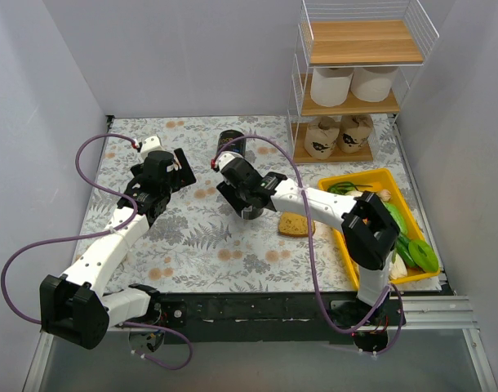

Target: Place and organize the paper towels onto the shelf

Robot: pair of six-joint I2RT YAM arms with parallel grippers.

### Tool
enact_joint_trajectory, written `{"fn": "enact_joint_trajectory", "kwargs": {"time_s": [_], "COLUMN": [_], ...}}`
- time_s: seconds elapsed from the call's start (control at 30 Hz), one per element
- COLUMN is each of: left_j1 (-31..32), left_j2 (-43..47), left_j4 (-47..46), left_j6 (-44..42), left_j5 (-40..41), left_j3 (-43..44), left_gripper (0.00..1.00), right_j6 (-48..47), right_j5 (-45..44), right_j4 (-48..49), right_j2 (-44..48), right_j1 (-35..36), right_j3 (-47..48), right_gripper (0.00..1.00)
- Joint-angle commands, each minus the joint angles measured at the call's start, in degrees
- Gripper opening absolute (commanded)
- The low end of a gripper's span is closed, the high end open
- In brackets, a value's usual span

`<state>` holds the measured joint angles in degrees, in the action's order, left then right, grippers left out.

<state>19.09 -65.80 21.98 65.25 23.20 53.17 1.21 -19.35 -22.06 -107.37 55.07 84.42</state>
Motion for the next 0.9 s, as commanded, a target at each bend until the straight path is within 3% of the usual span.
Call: {"fn": "enact_joint_trajectory", "kwargs": {"time_s": [0.0,0.17,0.37,0.77,0.87], "left_j1": [0.07,0.07,0.07,0.07,0.16], "left_j2": [0.67,0.85,0.59,0.67,0.76], "left_j4": [-0.62,-0.71,-0.71,-0.71,-0.71], "left_j6": [-0.21,-0.21,-0.13,-0.13,-0.21], "left_j5": [1.32,1.41,1.32,0.97,0.88], "left_j3": [0.45,0.45,0.45,0.45,0.45], "left_gripper": [0.98,0.98,0.98,0.98,0.98], "right_j6": [-0.69,-1.04,-5.06,-25.63,-29.33], "right_j5": [-1.21,-1.21,-3.58,-6.04,-9.99], "right_j4": [0.62,0.18,-1.48,-6.59,-7.2], "right_j2": [-2.22,-2.58,-0.65,21.4,25.8], "right_j1": [0.39,0.48,0.57,0.65,0.39], "right_j3": [0.57,0.74,0.92,3.29,6.09], "right_gripper": [0.63,0.61,0.48,0.43,0.43]}}
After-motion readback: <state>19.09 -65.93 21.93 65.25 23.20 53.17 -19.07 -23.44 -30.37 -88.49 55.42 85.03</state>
